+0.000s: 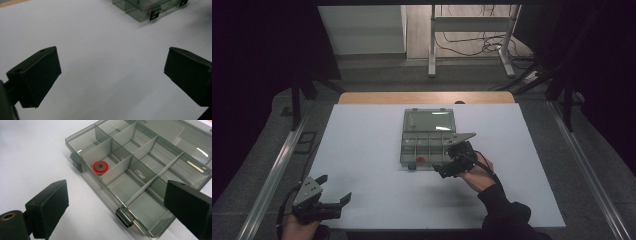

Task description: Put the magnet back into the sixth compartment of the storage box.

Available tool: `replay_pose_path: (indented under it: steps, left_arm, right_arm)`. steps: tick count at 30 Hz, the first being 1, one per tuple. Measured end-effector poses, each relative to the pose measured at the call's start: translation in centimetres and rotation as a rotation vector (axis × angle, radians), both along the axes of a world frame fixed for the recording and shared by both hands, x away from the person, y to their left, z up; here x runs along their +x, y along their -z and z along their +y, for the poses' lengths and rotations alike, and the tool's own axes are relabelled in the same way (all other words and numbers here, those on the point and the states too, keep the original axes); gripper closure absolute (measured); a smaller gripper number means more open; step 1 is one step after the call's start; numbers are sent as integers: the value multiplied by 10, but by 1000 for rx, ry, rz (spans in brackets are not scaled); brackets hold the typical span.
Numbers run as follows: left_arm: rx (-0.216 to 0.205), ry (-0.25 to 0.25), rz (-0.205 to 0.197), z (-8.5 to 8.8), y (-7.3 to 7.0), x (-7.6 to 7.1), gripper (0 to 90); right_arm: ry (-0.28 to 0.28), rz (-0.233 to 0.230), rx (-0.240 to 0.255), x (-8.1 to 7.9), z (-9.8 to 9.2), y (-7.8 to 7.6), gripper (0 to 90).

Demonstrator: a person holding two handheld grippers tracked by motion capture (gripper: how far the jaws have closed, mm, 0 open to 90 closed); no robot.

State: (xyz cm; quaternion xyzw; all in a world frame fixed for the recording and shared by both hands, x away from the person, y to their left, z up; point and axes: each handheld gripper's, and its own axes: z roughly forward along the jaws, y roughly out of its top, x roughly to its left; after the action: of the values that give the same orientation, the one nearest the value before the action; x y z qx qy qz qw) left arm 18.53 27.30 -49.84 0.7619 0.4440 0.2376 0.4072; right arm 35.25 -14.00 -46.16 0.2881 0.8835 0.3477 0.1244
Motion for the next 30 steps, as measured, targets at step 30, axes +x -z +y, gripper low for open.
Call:
replay_pose_path:
  steps: [30]
  left_arm:
    - [-2,0,1,0,0,0,15]
  right_arm:
    - [37,-44,22,-16,-20,-6,8]
